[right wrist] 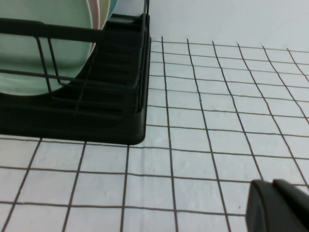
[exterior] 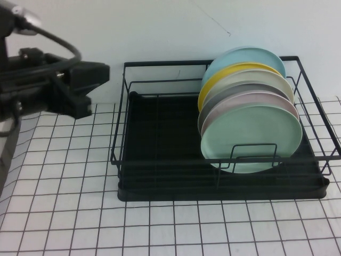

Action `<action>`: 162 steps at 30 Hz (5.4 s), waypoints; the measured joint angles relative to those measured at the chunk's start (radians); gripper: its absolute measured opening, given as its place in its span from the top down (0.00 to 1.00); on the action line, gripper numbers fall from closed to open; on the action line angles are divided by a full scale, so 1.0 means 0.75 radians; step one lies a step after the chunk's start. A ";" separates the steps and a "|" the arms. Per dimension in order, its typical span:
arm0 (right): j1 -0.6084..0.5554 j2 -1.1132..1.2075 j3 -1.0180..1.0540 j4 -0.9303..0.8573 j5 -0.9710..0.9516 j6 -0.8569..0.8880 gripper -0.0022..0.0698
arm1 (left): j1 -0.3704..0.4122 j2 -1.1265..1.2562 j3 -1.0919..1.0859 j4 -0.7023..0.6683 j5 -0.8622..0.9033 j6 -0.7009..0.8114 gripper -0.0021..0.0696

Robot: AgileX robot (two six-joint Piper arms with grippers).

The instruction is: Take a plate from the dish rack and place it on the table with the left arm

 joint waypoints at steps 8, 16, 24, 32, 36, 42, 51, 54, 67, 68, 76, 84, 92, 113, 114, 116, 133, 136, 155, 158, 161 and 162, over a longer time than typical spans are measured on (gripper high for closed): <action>0.000 0.000 0.000 0.000 0.000 0.000 0.97 | -0.362 0.225 -0.157 -0.020 -0.350 0.223 0.98; 0.000 0.000 0.000 0.000 0.000 0.000 0.97 | -0.651 0.448 -0.199 -0.040 -0.563 0.701 0.83; 0.000 0.000 0.000 0.000 0.000 0.000 0.97 | -0.800 0.677 -0.243 -0.133 -0.792 0.939 0.45; 0.000 0.000 0.000 0.000 0.000 0.000 0.97 | -0.806 0.813 -0.375 -0.307 -0.887 0.953 0.49; 0.000 0.000 0.000 0.000 0.000 0.000 0.97 | -0.806 0.845 -0.405 -0.337 -0.921 0.956 0.64; 0.000 0.000 0.000 0.000 0.000 0.000 0.97 | -0.806 0.873 -0.420 -0.342 -0.921 0.964 0.82; 0.000 0.000 0.000 0.000 0.000 0.000 0.97 | -0.806 0.879 -0.420 -0.353 -0.924 0.966 0.87; 0.000 0.000 0.000 0.000 0.000 0.000 0.97 | -0.808 0.873 -0.420 -0.358 -0.940 0.966 0.90; 0.000 0.000 0.000 0.000 0.000 0.000 0.97 | -0.850 0.534 -0.420 -0.429 -1.158 0.966 0.93; 0.000 0.000 0.000 0.000 0.000 0.000 0.97 | -0.850 0.506 -0.420 -0.452 -1.166 0.966 0.93; 0.000 0.000 0.000 0.000 0.000 0.000 0.97 | -0.874 0.216 -0.433 -0.545 -1.374 0.818 0.93; 0.000 0.000 0.000 0.000 0.000 0.000 0.97 | -1.091 0.008 -0.359 -0.563 -1.506 0.751 0.93; 0.000 0.000 0.000 0.000 0.000 0.000 0.97 | -1.197 0.002 -0.303 -0.569 -1.185 0.343 0.93; 0.000 0.000 0.000 0.000 0.000 0.000 0.97 | -1.126 0.019 0.350 -0.533 -1.103 -0.253 0.94; 0.000 0.000 0.000 0.000 0.000 0.000 0.97 | -1.116 0.035 0.359 -0.535 -1.109 -0.279 0.94; 0.000 0.000 0.000 0.000 0.000 0.000 0.97 | -1.099 0.075 0.376 -0.538 -1.102 -0.363 0.94; 0.000 0.000 0.000 0.000 0.000 0.000 0.97 | -0.763 0.499 0.392 -0.226 -0.353 -0.885 0.94; 0.000 0.000 0.000 0.000 0.000 0.000 0.97 | -0.734 0.535 0.392 -0.134 -0.412 -0.960 0.94; 0.000 0.000 0.000 0.000 0.000 0.000 0.97 | -0.728 0.600 0.392 -0.086 -0.560 -1.052 0.82; 0.000 0.000 0.000 0.000 0.000 0.000 0.97 | -0.728 0.600 0.390 -0.083 -0.521 -1.022 0.59; 0.000 0.000 0.000 0.000 0.000 0.000 0.97 | -0.728 0.600 0.390 -0.083 -0.479 -0.987 0.41; 0.000 0.000 0.000 0.000 0.000 0.000 0.97 | -0.728 0.600 0.390 -0.082 -0.475 -0.981 0.39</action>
